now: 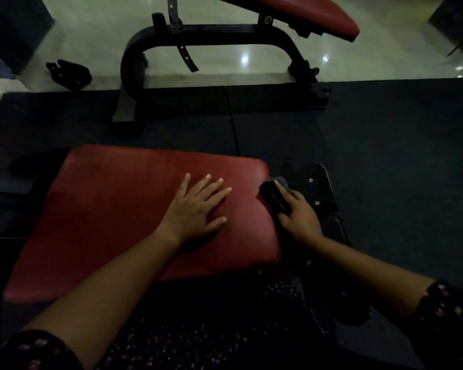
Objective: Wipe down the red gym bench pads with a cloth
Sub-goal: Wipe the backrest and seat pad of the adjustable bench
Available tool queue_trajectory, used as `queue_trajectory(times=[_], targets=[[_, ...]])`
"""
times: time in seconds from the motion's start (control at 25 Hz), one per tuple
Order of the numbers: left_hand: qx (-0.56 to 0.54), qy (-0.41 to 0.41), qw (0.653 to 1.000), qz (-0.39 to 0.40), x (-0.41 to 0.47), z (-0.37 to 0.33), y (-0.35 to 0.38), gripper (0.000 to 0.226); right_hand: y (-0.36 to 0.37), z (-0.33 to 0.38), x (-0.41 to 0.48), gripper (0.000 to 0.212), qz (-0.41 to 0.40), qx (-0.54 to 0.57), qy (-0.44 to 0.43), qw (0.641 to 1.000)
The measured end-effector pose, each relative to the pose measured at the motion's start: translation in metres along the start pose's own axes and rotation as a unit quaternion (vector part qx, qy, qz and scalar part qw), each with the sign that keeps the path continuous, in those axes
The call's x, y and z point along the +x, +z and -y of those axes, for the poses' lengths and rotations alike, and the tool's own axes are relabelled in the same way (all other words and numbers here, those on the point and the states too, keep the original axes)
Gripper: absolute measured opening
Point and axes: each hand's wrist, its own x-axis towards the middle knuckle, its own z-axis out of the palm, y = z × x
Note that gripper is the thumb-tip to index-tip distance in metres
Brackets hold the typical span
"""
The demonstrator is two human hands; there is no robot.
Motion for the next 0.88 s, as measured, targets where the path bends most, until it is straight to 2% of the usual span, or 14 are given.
queue_trajectory(times=[0.12,0.2,0.32,0.44,0.56,0.6,0.68,0.76,0.88], targets=[[-0.046,-0.01,0.997,0.067,0.003,-0.022,0.009,0.073,0.004,-0.009,0.019,0.079,-0.046,-0.032,-0.032,0.998],[-0.045,-0.012,0.995,0.084,0.002,-0.018,0.012,0.074,0.001,-0.003,0.041,0.078,-0.051,-0.045,-0.049,0.996],[-0.039,-0.014,0.996,0.075,0.001,-0.018,0.013,0.074,0.005,-0.007,0.021,0.077,-0.061,-0.051,-0.08,0.994],[-0.043,-0.014,0.997,0.061,-0.001,-0.02,0.014,0.072,0.026,-0.025,-0.058,0.075,-0.075,-0.024,-0.156,0.985],[-0.086,0.04,0.995,0.013,-0.001,-0.019,0.008,0.063,0.032,-0.043,-0.085,0.101,-0.076,-0.04,-0.2,0.976],[-0.106,0.076,0.991,-0.008,-0.002,-0.019,0.008,0.059,0.028,-0.043,-0.075,0.101,-0.09,-0.051,-0.204,0.973],[-0.113,0.119,0.986,-0.013,-0.004,-0.021,0.01,0.058,0.019,-0.036,-0.051,0.086,-0.123,-0.078,-0.207,0.967],[-0.093,0.107,0.99,0.018,-0.003,-0.022,0.011,0.063,0.018,-0.031,-0.045,0.068,-0.141,-0.105,-0.204,0.963],[-0.083,0.086,0.992,0.045,-0.004,-0.023,0.012,0.065,0.034,-0.044,-0.082,0.045,-0.193,-0.141,-0.266,0.934]])
